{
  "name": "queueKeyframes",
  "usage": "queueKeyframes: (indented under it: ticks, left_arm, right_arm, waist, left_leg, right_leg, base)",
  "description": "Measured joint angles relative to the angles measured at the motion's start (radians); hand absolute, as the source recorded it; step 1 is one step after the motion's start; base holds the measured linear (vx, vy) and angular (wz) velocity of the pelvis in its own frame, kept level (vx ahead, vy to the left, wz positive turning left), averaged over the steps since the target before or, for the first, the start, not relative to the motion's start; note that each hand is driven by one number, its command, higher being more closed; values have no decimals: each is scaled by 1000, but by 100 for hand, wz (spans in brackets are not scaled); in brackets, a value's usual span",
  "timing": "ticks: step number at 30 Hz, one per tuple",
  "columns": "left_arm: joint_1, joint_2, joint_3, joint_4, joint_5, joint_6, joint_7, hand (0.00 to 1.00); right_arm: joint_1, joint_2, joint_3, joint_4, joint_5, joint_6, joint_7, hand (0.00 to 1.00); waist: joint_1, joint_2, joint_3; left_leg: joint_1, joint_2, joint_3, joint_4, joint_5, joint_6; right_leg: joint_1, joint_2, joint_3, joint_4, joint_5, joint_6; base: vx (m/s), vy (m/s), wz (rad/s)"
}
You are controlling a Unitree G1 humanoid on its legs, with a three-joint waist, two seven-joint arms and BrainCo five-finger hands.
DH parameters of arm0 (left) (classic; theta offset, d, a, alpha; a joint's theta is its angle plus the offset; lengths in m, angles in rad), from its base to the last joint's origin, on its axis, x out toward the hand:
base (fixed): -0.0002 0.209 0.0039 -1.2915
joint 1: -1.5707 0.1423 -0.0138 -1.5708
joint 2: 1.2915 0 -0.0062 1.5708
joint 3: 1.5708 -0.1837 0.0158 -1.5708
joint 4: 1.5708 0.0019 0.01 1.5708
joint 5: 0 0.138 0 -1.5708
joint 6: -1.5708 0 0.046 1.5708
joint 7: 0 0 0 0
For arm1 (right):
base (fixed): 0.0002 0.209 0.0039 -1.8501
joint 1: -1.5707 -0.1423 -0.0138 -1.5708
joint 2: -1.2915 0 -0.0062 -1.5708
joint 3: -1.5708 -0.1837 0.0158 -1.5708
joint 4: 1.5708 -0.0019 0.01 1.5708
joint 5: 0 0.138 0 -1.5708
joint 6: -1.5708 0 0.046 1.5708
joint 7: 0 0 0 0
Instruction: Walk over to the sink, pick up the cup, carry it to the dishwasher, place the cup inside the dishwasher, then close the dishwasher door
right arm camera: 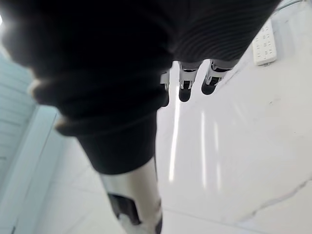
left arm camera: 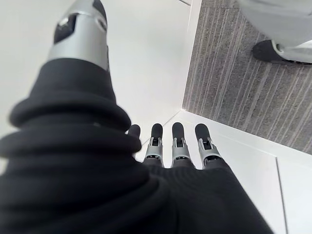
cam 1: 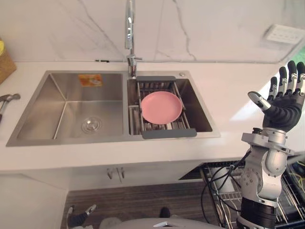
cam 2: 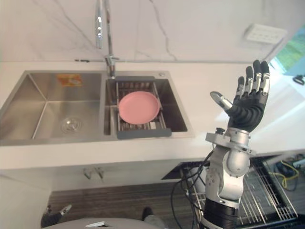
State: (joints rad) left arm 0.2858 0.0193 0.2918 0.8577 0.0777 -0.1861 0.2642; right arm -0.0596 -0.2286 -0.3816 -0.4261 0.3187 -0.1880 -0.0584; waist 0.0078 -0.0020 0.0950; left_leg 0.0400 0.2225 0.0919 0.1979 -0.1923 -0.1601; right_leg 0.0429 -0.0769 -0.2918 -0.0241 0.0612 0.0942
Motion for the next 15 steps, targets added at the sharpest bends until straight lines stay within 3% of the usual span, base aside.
queueKeyframes:
  ticks: [5, 8, 10, 15]
  left_arm:
    - [11, -10, -20, 5, 72, -34, 23, 0]
    - [26, -1, -36, 25, 103, -40, 33, 0]
    - [23, 5, -42, 30, 103, -40, 32, 0]
    - [17, 44, -51, 38, 124, -40, 14, 0]
  right_arm:
    - [-15, -89, -15, 16, -173, 60, 13, 0]
    - [-27, -102, -16, 16, -296, 63, 29, 0]
    - [-27, -114, -15, 16, -409, 69, 40, 0]
    - [-26, -173, -8, 16, -573, 86, 100, 0]
  waist:
    - [12, 6, 1]
    - [12, 7, 1]
    - [0, 1, 3]
    - [-20, -7, -3]
  left_leg:
    - [33, -42, 23, -119, 95, 14]
    - [41, -40, 46, -135, 100, 14]
    - [45, -40, 56, -153, 107, 17]
    - [49, -41, 66, -194, 127, 18]
  right_leg:
    - [26, -34, -51, -25, 9, 6]
    - [26, -30, -43, -46, 26, 1]
    - [25, -27, -39, -57, 34, -1]
    - [11, -26, -39, -59, 38, -4]
  base:
    - [-10, -5, 42]
    - [-63, 5, -10]
    - [-81, -5, -12]
    - [-36, -4, -4]
